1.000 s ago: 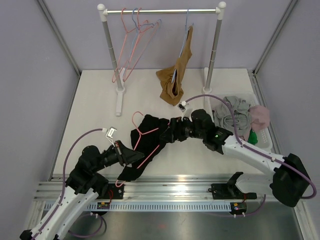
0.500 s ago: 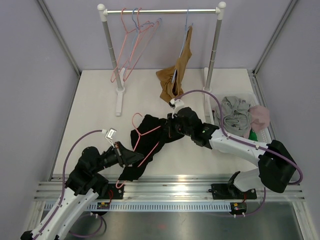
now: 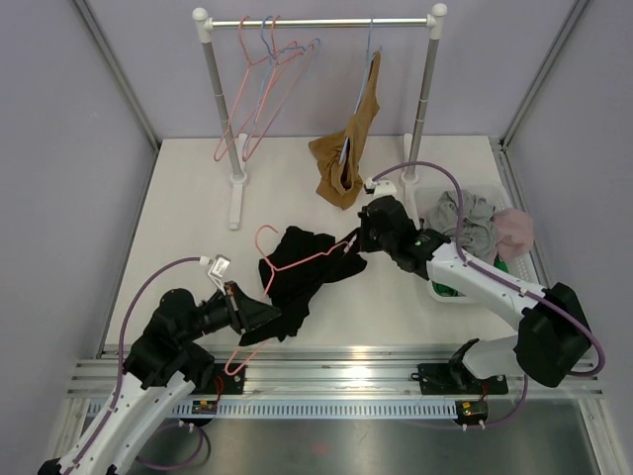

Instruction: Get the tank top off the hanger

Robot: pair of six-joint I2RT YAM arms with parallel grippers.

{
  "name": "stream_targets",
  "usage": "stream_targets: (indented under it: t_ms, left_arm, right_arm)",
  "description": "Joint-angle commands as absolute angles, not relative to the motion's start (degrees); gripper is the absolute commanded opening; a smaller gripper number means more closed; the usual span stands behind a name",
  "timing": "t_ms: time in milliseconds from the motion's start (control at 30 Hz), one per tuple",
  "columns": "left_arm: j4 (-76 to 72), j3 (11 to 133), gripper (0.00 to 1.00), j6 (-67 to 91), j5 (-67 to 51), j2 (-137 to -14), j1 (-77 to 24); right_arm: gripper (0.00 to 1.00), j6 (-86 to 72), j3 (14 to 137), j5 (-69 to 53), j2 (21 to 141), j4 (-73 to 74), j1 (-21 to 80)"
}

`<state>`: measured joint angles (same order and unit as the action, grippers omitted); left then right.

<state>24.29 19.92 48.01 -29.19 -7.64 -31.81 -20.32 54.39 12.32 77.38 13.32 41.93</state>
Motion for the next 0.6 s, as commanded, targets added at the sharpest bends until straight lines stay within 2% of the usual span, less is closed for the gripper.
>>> stream_targets:
  t_ms: [0,233,300,433,567]
  left_arm:
    - [23.82,23.2,0.0,47.02,-32.78,-7.38,-32.08]
    - [18.82,23.91,0.0,48.07,-34.8,-6.77,-32.08]
    - [14.43,23.91,0.0,49.04,-34.81,-6.85,-32.08]
    - [5.29,25.05,0.0,49.57,-36.47,-9.92,-32.08]
    - [-8.04,26.89,0.0,50.19,-36.83,-16.16,-32.08]
  right_arm:
    - [0.0,-19.16,58.44,15.56,79.01,17.22,36.48]
    - [0.0,-19.16,58.28,3.81,81.21,18.02,34.1]
    - [0.0,-20.56,57.14,0.28,79.28,16.88,34.1]
    - [0.0,-21.62,53.18,-16.21,74.37,13.45,34.19]
    - [0.0,-23.81,51.16,-24.41,70.24,12.75,34.19]
